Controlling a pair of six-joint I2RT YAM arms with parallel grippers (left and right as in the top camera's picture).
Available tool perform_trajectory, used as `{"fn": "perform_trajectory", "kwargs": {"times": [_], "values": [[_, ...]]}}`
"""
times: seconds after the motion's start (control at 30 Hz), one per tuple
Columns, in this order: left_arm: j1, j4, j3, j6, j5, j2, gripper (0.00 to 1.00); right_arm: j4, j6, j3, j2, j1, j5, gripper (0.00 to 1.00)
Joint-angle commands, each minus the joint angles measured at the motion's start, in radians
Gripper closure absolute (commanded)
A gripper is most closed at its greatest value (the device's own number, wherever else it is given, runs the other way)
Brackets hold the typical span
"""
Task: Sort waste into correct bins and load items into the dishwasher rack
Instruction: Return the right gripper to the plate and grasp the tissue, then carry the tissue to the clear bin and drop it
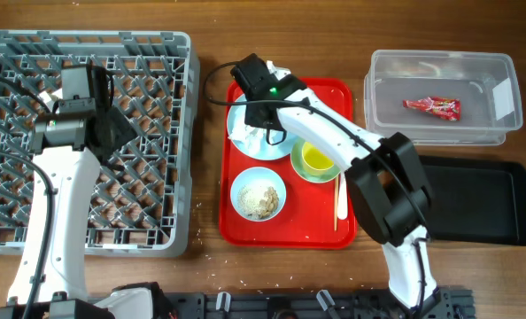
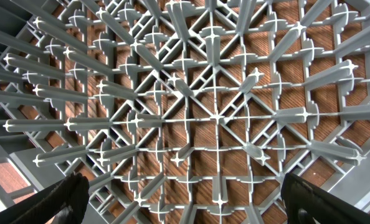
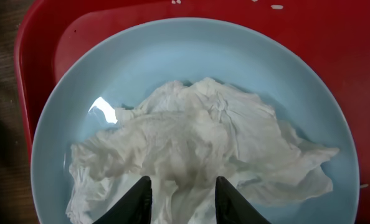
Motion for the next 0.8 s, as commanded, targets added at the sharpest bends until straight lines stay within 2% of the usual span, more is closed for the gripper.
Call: {"fn": "perform_trajectory", "kwargs": {"times": [0.0, 0.1, 0.13, 0.3, 0.57, 0.77], "values": [[0.004, 0.002, 0.016, 0.001, -0.002, -0.001, 0.00, 0.011, 0.011, 0.002, 0.051, -0.003, 0.029, 0.67], [0.004, 0.002, 0.016, 0.001, -0.002, -0.001, 0.00, 0.011, 0.018, 0.003, 0.049, -0.003, 0.029, 0.86], [0.004, 0.002, 0.016, 0.001, -0.002, -0.001, 0.00, 0.007, 0.018, 0.005, 0.046, -0.003, 0.029, 0.96], [0.004, 0.002, 0.016, 0.001, -0.002, -0.001, 0.00, -0.019, 0.017, 0.010, -0.079, -0.003, 0.034, 0.96], [0.004, 0.002, 0.016, 0.001, -0.002, -0.001, 0.00, -0.099, 0.018, 0.010, -0.324, -0.044, 0.218, 0.96], [0.004, 0.002, 0.016, 0.001, -0.002, -0.001, 0.00, -0.136, 0.077, 0.010, -0.355, -0.225, 0.370, 0.96]]}}
